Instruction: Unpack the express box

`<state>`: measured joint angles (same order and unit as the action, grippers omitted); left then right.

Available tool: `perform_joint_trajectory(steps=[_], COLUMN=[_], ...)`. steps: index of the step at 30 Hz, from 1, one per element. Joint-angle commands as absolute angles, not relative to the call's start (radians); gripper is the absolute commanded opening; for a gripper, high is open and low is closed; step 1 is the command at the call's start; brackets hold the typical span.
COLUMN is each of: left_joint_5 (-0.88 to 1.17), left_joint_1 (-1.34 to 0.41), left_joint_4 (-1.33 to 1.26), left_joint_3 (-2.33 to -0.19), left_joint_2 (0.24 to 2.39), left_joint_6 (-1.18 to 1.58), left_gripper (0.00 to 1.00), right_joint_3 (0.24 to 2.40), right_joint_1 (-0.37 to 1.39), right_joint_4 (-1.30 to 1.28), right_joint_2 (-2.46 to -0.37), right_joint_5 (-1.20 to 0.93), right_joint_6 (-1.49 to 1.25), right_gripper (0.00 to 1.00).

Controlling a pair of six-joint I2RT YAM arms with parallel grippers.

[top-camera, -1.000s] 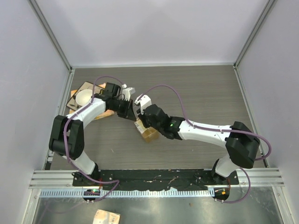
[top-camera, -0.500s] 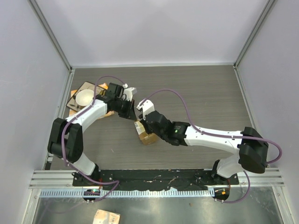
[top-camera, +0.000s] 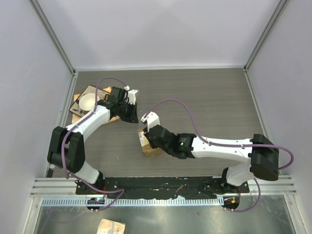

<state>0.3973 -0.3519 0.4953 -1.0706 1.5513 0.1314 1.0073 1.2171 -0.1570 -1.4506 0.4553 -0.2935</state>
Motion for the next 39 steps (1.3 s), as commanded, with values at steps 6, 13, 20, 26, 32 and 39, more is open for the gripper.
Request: perform_joint_trajectory(steps=[6,13,20,26,32,39], left_joint_5=[0.432,0.707,0.761,0.718,0.701,0.681], left_joint_1=[-0.347,-0.347,-0.356,-0.385,-0.402,-0.403], left_joint_4=[0.501,0.615,0.670,0.680,0.678,0.666], left_joint_3=[-1.127,-1.212,-1.190,-1.131,-1.114,-1.089], left_joint_2=[1.520,1.519,1.581,1.594,1.618,1.634], left_joint_6=[0.107,0.066,0.022,-0.041,-0.080,-0.089], left_gripper=[0.06,0.37,0.45,0.47,0.47,0.15], right_joint_3=[0.951,0.954,0.999,0.996,0.992,0.989], right_joint_1=[1.262,1.262,1.262,1.262,1.262,1.266], right_joint_4=[-0.262,-0.229,-0.213,-0.177,-0.141,-0.144], right_joint_2=[-1.428,-1.417,-1.410,-1.399,-1.393,-1.390], right_joint_5=[0.522,0.540,0.523,0.491,0.469,0.465], right_joint_6=[-0.411,-0.370,-0.319,-0.288,-0.262,-0.253], right_gripper=[0.01,0.01,0.01,0.01,0.01,0.01])
